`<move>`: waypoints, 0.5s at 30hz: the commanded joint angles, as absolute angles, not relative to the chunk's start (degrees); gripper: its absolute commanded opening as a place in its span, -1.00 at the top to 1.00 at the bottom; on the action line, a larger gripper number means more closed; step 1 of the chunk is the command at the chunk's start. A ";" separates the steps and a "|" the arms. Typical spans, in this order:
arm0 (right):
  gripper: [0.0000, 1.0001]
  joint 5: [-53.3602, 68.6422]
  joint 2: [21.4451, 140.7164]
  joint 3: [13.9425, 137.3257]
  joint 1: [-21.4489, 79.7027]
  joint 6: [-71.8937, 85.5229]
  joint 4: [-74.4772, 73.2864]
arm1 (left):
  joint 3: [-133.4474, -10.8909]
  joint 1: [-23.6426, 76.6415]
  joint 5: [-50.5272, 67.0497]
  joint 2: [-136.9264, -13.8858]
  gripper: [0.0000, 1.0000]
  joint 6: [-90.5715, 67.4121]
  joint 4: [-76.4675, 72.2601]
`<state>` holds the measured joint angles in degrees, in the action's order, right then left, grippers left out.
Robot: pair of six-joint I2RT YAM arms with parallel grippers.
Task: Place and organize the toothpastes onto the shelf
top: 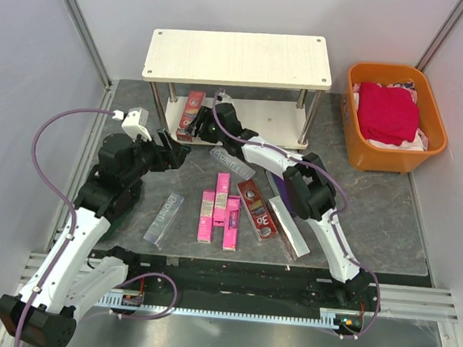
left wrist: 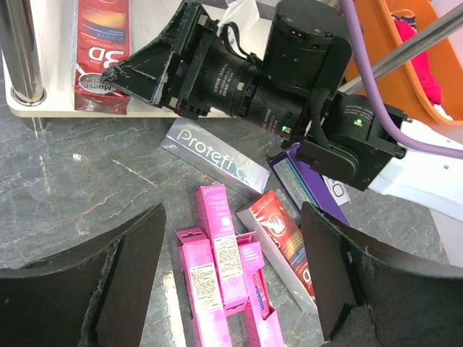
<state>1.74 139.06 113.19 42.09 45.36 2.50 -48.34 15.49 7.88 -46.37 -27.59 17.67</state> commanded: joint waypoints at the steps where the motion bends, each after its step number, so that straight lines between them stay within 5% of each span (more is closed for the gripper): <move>1: -0.34 0.35 133.34 105.85 41.22 42.99 -0.35 | -47.55 15.38 8.88 -45.79 -0.66 -27.33 16.26; 15: -0.96 -5.00 107.69 80.10 40.96 32.44 -2.98 | -46.58 15.47 11.60 -56.58 -0.71 -27.77 15.30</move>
<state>-1.72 116.62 85.73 40.88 37.65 -0.03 -46.70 15.49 9.02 -53.45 -27.59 17.45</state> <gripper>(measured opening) 0.951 0.851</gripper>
